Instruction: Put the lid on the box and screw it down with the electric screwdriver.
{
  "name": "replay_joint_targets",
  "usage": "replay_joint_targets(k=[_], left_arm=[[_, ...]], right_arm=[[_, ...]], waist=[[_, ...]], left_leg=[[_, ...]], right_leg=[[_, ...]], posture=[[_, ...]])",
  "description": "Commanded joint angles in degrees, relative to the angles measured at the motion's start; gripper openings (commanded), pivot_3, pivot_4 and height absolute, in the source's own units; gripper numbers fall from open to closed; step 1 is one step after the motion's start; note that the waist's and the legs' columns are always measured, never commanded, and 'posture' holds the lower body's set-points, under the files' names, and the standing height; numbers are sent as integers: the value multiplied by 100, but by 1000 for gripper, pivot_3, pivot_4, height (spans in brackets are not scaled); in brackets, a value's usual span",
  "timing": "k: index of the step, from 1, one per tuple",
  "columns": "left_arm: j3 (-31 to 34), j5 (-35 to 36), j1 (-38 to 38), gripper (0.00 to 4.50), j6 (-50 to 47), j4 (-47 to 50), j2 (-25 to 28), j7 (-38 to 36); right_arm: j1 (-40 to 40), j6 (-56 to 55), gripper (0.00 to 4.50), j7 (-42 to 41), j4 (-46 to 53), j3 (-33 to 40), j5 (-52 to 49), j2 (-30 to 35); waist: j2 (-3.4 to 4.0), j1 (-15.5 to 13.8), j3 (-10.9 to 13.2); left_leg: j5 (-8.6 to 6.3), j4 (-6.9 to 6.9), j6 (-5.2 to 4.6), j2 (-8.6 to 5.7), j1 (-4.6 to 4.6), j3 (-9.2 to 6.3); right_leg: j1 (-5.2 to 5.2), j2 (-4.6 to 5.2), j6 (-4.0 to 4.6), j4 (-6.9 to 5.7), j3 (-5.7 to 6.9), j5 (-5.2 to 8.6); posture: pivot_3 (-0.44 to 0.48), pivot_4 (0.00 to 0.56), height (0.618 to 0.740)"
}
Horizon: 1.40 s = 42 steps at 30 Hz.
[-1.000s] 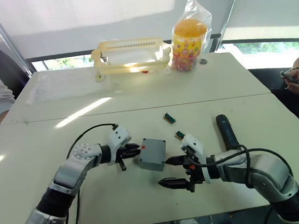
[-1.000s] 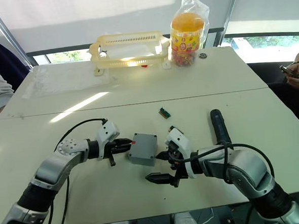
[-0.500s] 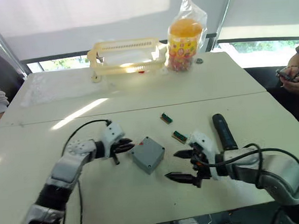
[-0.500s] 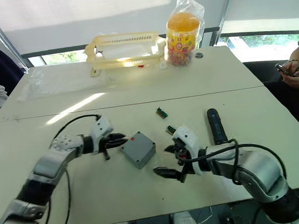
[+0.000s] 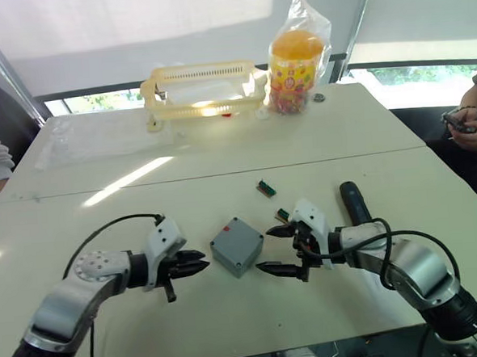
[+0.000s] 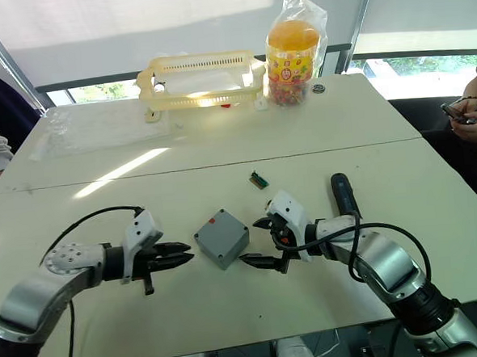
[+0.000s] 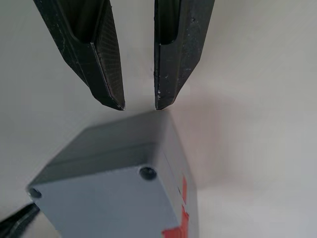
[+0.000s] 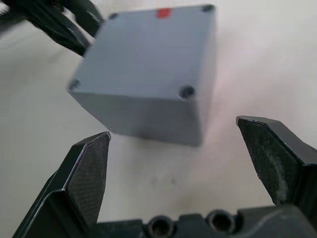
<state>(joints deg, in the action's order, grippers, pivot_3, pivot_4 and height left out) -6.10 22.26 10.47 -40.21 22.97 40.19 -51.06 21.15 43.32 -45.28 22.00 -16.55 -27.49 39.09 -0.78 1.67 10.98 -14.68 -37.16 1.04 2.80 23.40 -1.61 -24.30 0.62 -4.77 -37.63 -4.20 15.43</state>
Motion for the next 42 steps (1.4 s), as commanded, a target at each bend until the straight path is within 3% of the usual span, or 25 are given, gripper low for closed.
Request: replay_joint_targets(k=[1, 22, 29, 33, 38, 42], left_arm=[[-127, -221, 287, 935, 255, -215, -131, 162], [-301, -590, 903, 935, 837, -1109, -483, 50], [-32, -533, 1021, 935, 860, -1164, -246, -95], [314, -136, 1077, 935, 583, -799, 379, -644], [732, 634, 1643, 935, -168, -323, 802, -887], [678, 613, 1830, 935, -304, -76, 995, -817]], right_arm=[[-24, 45, 4466, -129, 335, 65, -93, -29], [-497, 706, 4466, 333, 1106, 364, -314, -208], [-297, 793, 4466, 94, 1010, 1339, -616, 356], [413, 675, 4466, -11, -83, 2078, -806, 419], [1237, -732, 4466, 188, -2014, 1511, 307, -182], [1684, -1521, 4466, 234, -3203, 1292, 793, -776]], waist=[[0, -38, 0], [0, -85, -1], [0, -88, -1], [-2, -41, 1], [-3, -52, 0], [2, -45, 2]], left_leg=[[0, -1, 0, 0, 0, -1], [1, -11, 1, -1, -2, -1], [1, -14, 1, -2, -2, -1], [0, -10, 1, 0, -7, -1], [0, -9, 1, 1, -9, -1], [1, -8, 1, -2, -7, 6]], right_leg=[[0, -1, 0, 0, 0, 0], [0, -1, 0, -21, 1, 0], [-1, 0, 0, -24, 1, 0], [-2, -3, 1, -29, 1, 0], [-3, -5, 2, -30, 2, 1], [-4, -1, -1, -31, -6, 1]], posture=[[0, 150, 740], [0, 150, 740], [0, 150, 740], [0, 150, 740], [0, 150, 740], [0, 150, 740]])
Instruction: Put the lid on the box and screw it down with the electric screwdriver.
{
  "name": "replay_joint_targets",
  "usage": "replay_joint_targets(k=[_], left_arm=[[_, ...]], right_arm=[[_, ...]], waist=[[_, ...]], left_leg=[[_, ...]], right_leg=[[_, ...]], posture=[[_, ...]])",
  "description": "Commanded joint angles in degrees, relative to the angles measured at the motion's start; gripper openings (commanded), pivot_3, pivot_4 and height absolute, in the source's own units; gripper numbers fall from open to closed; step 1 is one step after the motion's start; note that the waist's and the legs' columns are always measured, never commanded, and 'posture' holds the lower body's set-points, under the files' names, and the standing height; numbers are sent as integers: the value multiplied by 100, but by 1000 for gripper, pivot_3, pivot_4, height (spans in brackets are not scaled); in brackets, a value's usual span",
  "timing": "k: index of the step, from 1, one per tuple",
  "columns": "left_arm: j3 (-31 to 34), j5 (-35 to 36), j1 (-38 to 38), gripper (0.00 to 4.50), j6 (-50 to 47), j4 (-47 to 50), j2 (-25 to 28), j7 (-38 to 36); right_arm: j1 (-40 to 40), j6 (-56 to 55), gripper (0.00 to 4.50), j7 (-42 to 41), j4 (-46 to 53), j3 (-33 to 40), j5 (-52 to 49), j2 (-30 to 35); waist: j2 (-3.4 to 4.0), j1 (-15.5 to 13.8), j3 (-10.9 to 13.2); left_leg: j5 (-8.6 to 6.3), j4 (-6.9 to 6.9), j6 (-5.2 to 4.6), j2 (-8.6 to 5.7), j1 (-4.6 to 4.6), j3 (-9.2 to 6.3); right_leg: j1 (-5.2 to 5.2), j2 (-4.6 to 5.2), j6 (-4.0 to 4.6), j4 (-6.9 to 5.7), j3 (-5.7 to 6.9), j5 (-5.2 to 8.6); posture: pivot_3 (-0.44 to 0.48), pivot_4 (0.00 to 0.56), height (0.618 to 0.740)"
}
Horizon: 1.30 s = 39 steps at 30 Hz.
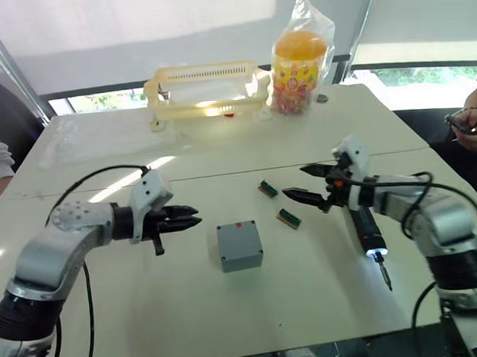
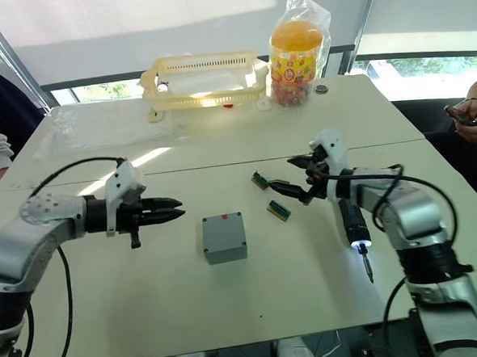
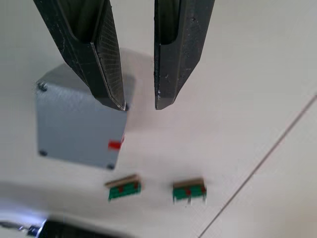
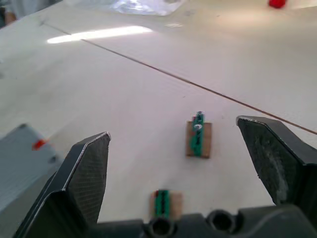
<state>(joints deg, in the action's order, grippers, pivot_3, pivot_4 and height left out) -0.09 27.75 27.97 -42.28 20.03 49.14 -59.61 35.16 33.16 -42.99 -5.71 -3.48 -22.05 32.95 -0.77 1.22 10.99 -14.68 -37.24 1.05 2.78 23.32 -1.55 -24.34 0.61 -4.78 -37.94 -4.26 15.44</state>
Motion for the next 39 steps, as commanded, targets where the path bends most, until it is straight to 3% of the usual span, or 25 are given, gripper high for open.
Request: replay_joint_targets(k=[1, 7, 20, 23, 26, 38, 39], left_arm=[[96, 105, 113, 935, -142, 260, 101, 74], [309, 584, 384, 935, -826, 631, -154, 611], [335, 501, 15, 935, -872, 567, -377, 1480], [304, 461, -62, 935, -776, 532, -381, 1515], [257, 411, -135, 935, -692, 509, -394, 1546], [107, 253, -285, 935, -452, 416, -493, 1616], [96, 237, -304, 935, -436, 416, -502, 1612]], right_arm=[[346, -625, 4466, -30, -588, -52, 311, -252], [785, -1098, 4466, -48, -1591, -276, 721, -844], [1182, -1234, 4466, 18, -2321, -210, 1159, -1158], [1239, -1283, 3717, 33, -2440, -182, 1204, -1196], [1263, -1312, 2214, 24, -2518, -188, 1255, -1201], [1347, -1344, 2214, 124, -2746, -66, 1260, -1287], [1349, -1365, 1951, 142, -2762, -63, 1273, -1301]], waist=[[3, -1, 2], [2, 2, 2], [2, 1, 2], [2, 2, 2], [2, 2, 2], [2, 3, 2], [2, 3, 2]], left_leg=[[0, 0, 0, 0, 1, 0], [13, 0, 22, 1, 3, -2], [24, 8, 41, 1, 2, -5], [24, 9, 42, 1, 1, -5], [24, 9, 42, 1, 1, -5], [25, 9, 42, 1, 1, -4], [25, 9, 42, 1, 1, -4]], right_leg=[[-2, 0, 0, 0, 0, 0], [-9, -1, 0, -14, 1, 0], [-10, 0, 0, -16, 1, -1], [-10, 0, 0, -16, 1, -1], [-10, 0, 0, -16, 1, -1], [-10, 1, 0, -16, 1, -1], [-10, 1, 0, -16, 1, -1]], posture=[[0, 150, 740], [0, 150, 740], [0, 150, 740], [0, 150, 740], [0, 150, 740], [0, 150, 740], [0, 150, 740]])
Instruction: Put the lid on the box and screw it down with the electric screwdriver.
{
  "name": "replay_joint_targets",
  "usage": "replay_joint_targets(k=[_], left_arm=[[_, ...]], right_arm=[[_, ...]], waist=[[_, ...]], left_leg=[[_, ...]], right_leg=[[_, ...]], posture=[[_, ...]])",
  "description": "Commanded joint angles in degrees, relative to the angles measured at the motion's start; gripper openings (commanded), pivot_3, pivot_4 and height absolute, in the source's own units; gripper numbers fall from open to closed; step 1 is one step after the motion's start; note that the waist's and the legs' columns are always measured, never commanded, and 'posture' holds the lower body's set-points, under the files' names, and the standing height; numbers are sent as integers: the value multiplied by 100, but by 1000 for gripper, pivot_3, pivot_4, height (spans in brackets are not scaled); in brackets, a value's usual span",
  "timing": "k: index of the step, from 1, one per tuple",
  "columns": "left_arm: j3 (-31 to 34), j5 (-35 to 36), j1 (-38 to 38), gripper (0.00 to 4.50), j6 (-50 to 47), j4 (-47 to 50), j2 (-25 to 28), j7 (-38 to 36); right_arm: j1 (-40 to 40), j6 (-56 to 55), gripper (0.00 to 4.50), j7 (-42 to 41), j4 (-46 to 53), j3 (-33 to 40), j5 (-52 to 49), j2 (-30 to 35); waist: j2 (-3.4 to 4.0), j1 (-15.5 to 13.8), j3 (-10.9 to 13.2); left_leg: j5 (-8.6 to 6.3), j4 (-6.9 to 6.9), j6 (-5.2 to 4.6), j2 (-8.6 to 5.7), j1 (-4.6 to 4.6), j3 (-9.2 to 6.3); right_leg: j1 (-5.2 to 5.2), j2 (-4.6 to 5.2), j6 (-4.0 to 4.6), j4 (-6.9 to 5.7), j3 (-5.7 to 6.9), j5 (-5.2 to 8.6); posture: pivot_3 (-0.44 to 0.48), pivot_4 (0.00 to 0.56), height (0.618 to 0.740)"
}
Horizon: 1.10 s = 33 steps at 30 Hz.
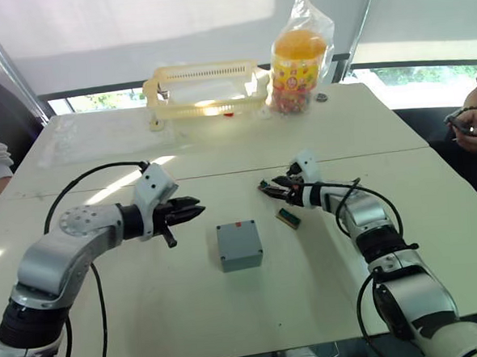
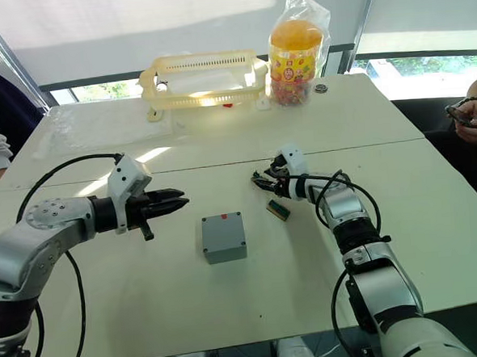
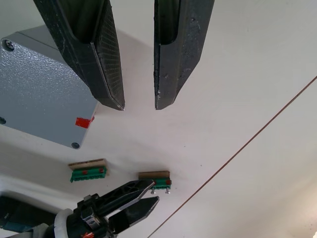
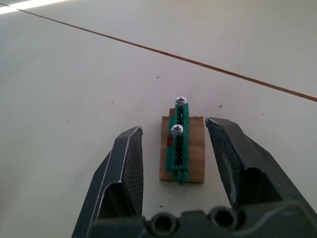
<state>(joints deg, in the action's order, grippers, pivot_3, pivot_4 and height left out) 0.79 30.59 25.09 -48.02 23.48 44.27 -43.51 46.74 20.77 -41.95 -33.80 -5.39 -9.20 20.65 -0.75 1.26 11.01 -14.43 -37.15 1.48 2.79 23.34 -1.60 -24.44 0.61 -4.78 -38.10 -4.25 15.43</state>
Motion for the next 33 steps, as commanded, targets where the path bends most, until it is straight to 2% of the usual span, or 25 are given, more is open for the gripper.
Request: replay_joint_targets(k=[1, 2, 5, 15, 22, 25, 33], left_arm=[[0, -62, -31, 935, 151, 70, -20, -3], [-8, -80, -44, 935, 167, 61, -20, -8], [-17, -109, -57, 935, 182, 48, -23, -8], [-39, -176, -50, 935, 223, 2, -82, 7], [-108, -262, -33, 935, 359, -129, -162, -31], [-114, -264, -22, 935, 420, -167, -195, -76], [166, 101, -387, 935, 390, 200, 209, -705]], right_arm=[[192, -135, 1659, 49, 32, 136, -5, -84], [195, -139, 1374, 53, 17, 141, 0, -98], [202, -157, 20, 78, -42, 145, 25, -120], [172, -175, 20, 106, 169, 249, -27, -54], [93, -43, 20, 358, 748, 722, -344, -96], [-133, 341, 20, 365, 1457, 885, -588, -39], [-1744, 1903, 20, -271, 4892, 618, -1635, 635]], waist=[[0, 0, 0], [0, 1, 0], [0, 2, 0], [0, 1, 0], [0, -3, 0], [0, -5, 0], [0, -15, 0]], left_leg=[[0, 0, 0, 0, 0, 0], [0, 0, 0, 0, 0, -1], [0, 1, 0, 0, 0, -1], [0, 1, 0, 0, 0, 0], [0, 1, 0, 0, 0, 0], [0, 1, 0, 0, 0, -1], [0, 4, 0, 1, 1, -3]], right_leg=[[0, 0, 0, 0, 0, 0], [0, 0, 0, 0, 0, 0], [0, 0, 0, 0, 0, 0], [0, 0, 0, 0, 0, 0], [0, 0, 0, 0, 0, 0], [0, 0, 0, 0, 0, 0], [0, 0, 0, 1, 1, 1]], posture=[[0, 150, 740], [0, 150, 740], [0, 150, 740], [0, 150, 740], [0, 150, 740], [0, 150, 740], [0, 150, 740]])
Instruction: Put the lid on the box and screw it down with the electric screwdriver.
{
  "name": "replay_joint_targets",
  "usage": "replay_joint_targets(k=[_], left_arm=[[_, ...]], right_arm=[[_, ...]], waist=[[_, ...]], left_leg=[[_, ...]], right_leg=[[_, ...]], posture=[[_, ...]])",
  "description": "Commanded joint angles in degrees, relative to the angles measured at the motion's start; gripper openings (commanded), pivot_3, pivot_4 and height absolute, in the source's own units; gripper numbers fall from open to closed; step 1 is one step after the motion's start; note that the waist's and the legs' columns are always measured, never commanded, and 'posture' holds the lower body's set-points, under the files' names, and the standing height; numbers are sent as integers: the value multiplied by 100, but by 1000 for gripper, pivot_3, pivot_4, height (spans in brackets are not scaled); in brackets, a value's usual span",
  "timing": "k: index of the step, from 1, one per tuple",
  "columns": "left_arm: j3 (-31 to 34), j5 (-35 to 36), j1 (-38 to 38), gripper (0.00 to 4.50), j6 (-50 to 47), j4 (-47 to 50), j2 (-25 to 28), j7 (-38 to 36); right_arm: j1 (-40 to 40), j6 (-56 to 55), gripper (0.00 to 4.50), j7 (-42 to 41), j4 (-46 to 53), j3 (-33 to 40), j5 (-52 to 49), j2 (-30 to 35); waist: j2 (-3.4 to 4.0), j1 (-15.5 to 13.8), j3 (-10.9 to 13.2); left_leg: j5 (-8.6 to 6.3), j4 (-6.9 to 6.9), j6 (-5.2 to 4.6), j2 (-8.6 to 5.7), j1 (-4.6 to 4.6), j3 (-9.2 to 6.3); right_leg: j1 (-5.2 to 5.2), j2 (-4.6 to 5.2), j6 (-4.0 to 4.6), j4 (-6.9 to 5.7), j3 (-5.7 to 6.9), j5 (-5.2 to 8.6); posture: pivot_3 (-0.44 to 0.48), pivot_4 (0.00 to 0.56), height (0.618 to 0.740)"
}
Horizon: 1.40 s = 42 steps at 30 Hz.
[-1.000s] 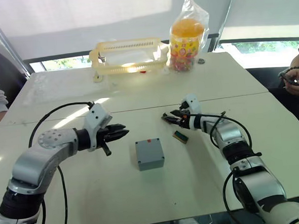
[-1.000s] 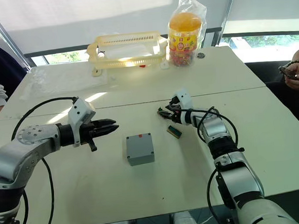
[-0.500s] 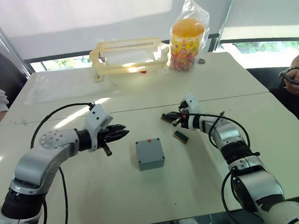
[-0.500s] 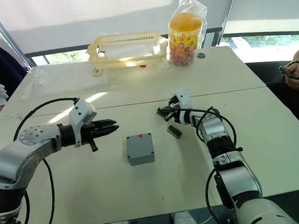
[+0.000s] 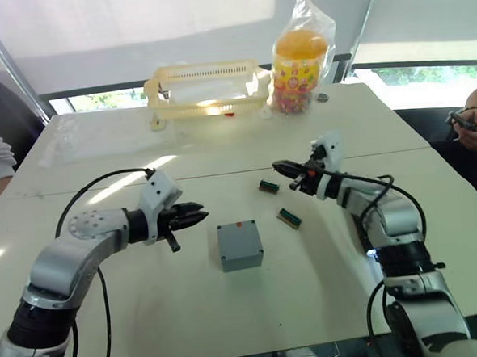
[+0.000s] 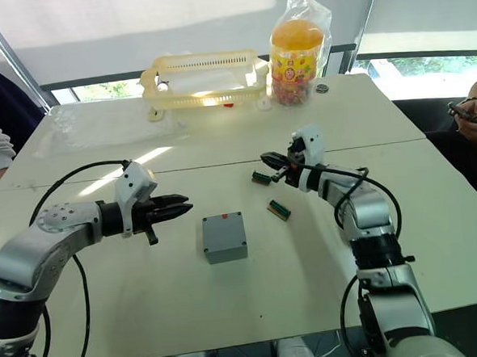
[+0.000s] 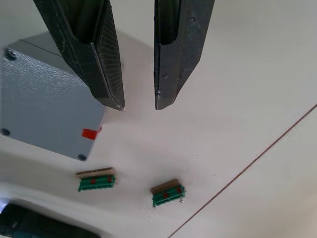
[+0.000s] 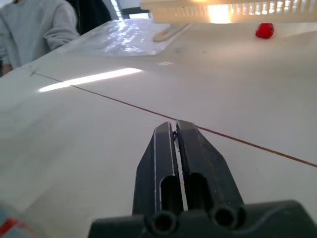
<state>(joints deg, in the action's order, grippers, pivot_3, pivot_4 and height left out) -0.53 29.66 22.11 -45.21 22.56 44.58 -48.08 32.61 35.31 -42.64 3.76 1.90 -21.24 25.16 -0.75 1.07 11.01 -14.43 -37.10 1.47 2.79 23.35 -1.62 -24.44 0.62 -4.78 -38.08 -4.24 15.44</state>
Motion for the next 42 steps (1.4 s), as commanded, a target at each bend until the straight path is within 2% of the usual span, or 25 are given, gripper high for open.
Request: replay_joint_targets(k=[1, 4, 8, 42], left_arm=[[356, 273, -144, 935, 69, 322, 231, -298], [469, 427, -277, 935, -4, 357, 428, -506], [442, 471, -241, 935, 8, 278, 497, -568], [198, 360, -166, 935, 75, 248, 344, -409]], right_arm=[[-489, 600, 20, -181, 1417, -140, -535, 233], [-853, 962, 20, -56, 2040, -213, -826, 203], [-995, 977, 20, 99, 2192, -460, -797, 106], [-826, 325, 20, 89, 1270, -1037, -263, 27]], waist=[[0, 19, 0], [0, 29, 0], [-1, 14, -1], [-2, 5, -1]], left_leg=[[0, 1, 0, 1, 0, -1], [0, -1, 0, 2, -4, -1], [0, -3, 0, 1, -4, 0], [1, -4, 1, 0, -2, 1]], right_leg=[[0, -1, 0, 0, 0, 0], [0, -3, 1, -2, 0, 1], [1, -3, 2, -2, 0, 1], [0, -2, 1, -1, 0, 1]], posture=[[0, 150, 740], [0, 150, 740], [0, 150, 740], [0, 150, 740]])
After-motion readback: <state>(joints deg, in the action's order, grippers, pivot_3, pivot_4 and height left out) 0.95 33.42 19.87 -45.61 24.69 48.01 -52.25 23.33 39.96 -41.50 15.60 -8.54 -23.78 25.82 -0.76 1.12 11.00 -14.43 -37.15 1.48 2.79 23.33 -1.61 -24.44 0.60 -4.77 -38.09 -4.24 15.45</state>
